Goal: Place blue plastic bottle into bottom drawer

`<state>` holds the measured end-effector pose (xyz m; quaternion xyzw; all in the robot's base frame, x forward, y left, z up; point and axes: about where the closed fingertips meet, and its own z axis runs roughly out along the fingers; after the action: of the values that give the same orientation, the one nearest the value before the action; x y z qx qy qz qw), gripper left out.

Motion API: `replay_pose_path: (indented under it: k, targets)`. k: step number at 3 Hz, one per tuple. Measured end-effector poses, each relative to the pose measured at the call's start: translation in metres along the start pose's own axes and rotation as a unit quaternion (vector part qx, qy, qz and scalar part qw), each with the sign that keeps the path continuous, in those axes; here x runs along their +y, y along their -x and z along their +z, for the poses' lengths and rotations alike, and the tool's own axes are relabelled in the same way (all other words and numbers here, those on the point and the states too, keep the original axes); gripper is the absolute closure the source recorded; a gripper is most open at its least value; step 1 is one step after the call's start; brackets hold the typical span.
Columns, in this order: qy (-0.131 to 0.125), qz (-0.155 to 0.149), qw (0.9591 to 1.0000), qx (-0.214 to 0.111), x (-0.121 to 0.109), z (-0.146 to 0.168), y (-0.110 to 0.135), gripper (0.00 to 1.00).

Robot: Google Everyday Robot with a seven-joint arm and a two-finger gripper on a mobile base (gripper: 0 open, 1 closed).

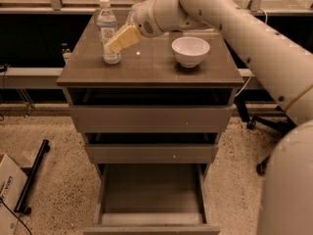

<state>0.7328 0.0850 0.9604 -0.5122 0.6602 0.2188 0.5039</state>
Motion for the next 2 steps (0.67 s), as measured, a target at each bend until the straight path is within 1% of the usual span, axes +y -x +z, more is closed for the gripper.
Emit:
replay_pose_path:
  k: [1, 2]
  targets:
    - [0.013, 0.01, 0.9997, -0.016, -0.009, 0.026, 0.002, 0.0]
    - [0.031, 0.011, 0.999, -0.031, -0.013, 0.052, 0.009, 0.0]
